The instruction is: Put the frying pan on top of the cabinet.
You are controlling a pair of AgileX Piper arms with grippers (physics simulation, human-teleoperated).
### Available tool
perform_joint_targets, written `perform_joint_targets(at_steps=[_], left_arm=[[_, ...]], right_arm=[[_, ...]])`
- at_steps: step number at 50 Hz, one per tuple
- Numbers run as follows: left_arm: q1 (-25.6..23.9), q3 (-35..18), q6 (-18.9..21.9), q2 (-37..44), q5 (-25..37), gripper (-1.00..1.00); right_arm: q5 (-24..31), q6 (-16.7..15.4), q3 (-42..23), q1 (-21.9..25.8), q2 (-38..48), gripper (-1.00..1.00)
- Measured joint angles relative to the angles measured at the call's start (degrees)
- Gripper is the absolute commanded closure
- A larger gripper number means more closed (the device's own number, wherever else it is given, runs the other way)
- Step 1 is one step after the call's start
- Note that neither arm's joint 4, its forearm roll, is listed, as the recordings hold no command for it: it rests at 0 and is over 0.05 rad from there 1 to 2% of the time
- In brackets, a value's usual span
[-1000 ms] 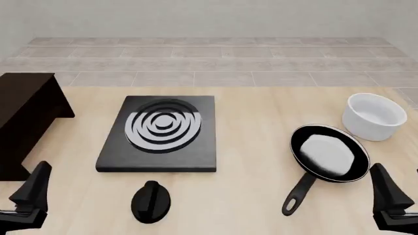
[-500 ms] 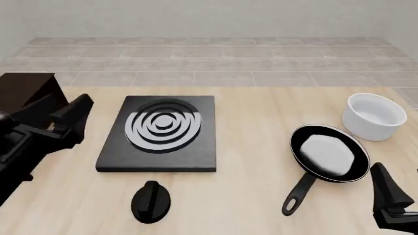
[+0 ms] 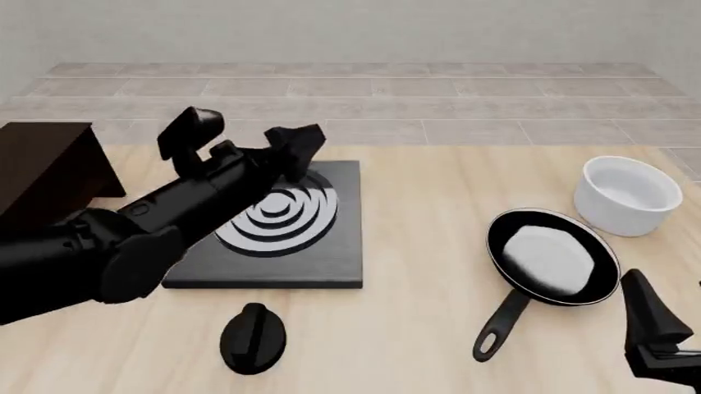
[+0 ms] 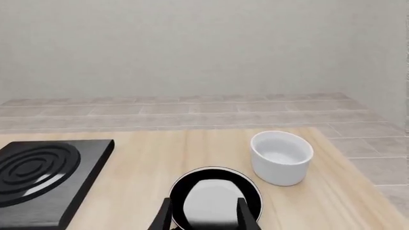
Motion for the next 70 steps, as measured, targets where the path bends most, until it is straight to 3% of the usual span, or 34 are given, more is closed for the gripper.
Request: perform_joint_targets(at_steps=[19,44,70], left_arm=[[-7.7,-9.8,-8.6,15.0,0.9,-1.0],[-16.9,-13.4,-16.8,23.8,-0.4,-1.0],[-21.6,-14.8,-21.8,32.4,-1.6,-1.0]], right_arm=[[-1.1,0.7,0.0,-0.5,1.1,-1.0],[-1.9,1.5,0.0,-1.0,1.7,-1.0],[-2.3,2.1,0.0,-1.4,1.9,-1.0]])
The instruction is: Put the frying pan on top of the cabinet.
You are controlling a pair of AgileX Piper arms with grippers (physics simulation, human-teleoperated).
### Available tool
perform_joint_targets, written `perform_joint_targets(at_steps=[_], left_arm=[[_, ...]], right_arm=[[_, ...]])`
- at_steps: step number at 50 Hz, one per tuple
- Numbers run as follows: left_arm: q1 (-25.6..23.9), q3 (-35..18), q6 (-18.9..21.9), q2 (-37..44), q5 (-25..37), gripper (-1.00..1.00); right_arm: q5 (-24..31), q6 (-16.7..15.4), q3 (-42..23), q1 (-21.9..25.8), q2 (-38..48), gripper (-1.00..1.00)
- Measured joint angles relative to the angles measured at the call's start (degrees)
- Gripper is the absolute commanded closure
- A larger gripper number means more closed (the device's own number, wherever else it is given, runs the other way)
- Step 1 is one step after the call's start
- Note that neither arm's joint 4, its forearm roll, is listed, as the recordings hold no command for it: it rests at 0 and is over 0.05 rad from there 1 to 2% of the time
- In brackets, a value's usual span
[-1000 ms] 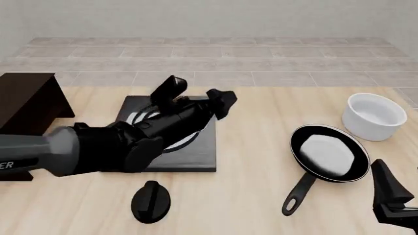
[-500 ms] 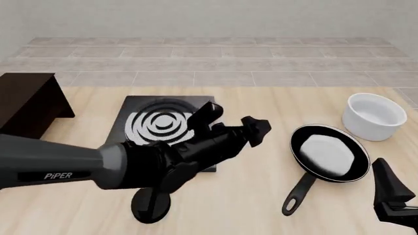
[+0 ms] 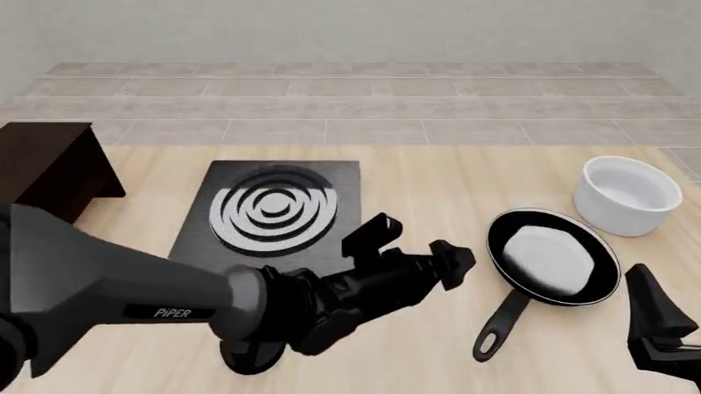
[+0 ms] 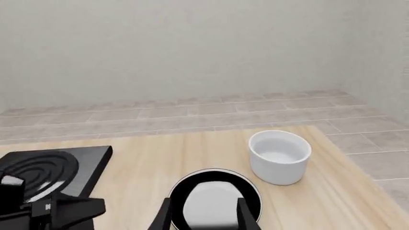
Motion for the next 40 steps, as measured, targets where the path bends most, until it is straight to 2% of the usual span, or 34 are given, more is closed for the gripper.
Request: perform_joint_targets(at_steps=[40], left_arm=[[-5.2,0.9,-3.7,6.6,-3.4,-1.0]], right_arm=[[-1.2,0.5,0.0,0.0,1.3,-1.0]])
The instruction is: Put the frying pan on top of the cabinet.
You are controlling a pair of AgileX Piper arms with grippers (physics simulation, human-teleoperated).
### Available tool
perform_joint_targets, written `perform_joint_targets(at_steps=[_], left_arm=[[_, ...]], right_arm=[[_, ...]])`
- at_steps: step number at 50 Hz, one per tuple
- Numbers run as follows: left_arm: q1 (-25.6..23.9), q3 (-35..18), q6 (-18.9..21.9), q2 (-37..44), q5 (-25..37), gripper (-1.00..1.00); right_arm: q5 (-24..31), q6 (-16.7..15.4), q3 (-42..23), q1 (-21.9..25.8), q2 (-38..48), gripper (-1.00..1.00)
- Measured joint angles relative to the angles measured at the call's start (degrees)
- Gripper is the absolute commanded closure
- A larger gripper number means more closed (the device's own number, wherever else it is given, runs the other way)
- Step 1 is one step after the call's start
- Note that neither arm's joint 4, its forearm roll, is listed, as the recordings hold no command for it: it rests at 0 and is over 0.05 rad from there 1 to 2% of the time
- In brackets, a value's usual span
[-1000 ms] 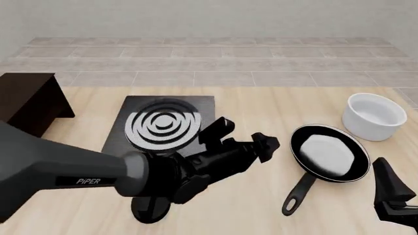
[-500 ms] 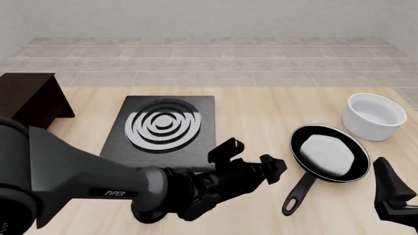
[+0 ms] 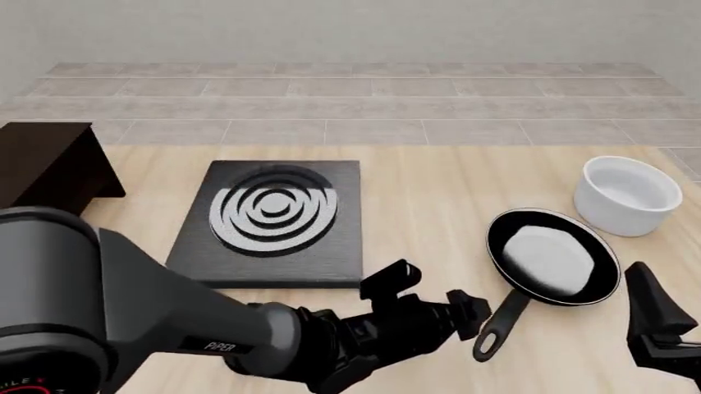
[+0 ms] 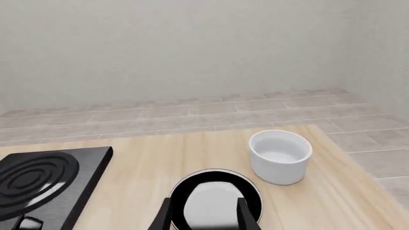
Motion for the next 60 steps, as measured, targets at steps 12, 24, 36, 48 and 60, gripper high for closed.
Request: perform_joint_targets(at_steps=[12,24,36,48,60], left_arm=[[-1.5,-0.4,-1.1,1.3,-0.6,-1.0],[-2.8,-1.0,-2.4,2.7,-1.5,-1.0],[-4.0,-2.1,-3.6,4.4,-2.3,-1.0],[-4.6,-3.3,-3.8,5.7,-2.8,-1.0],[-5.0,-4.3,-3.5,6.4,-3.0,-1.0]], right_arm=[[-0.2,0.5,0.0,0.0,0.2,-1.0],[0.0,0.9,0.0,-0.1,-0.1,-1.0],[0.0,1.4,0.0,-0.2,-0.3,-1.0],[-0.7,2.0,0.0,-0.2,0.5,-1.0],[-1.3,2.3,0.0,-0.2,1.1,-1.0]])
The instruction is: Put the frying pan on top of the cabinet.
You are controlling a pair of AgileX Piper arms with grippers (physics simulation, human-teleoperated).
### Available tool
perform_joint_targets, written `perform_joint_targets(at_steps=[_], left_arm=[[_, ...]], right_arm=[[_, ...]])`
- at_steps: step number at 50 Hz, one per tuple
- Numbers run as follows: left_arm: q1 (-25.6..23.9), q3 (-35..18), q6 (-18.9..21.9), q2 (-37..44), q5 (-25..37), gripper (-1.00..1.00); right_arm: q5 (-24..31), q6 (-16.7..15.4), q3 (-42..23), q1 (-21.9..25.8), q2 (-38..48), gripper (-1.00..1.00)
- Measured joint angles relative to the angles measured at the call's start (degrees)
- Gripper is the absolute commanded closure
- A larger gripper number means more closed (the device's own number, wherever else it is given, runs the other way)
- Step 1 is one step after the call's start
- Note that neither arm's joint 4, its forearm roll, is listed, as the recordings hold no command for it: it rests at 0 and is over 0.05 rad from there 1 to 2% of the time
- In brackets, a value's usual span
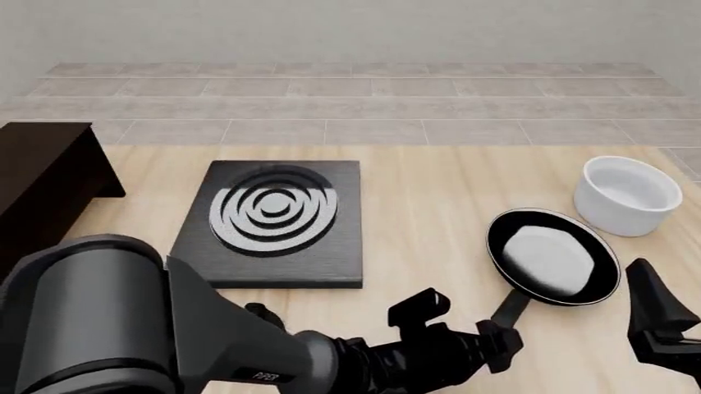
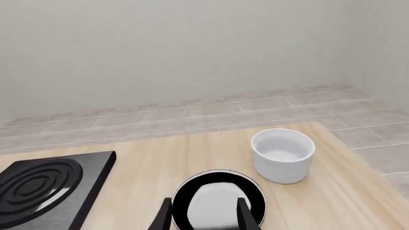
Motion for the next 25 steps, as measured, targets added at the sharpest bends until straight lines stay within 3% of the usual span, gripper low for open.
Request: perform_joint_targets(at_steps=[25], left_arm=[[-0.6,-1.8,-0.1,1.4,-0.3,-1.0]], right_arm=[[-0.7,0.7,0.0,-0.2,0.7,-1.0]])
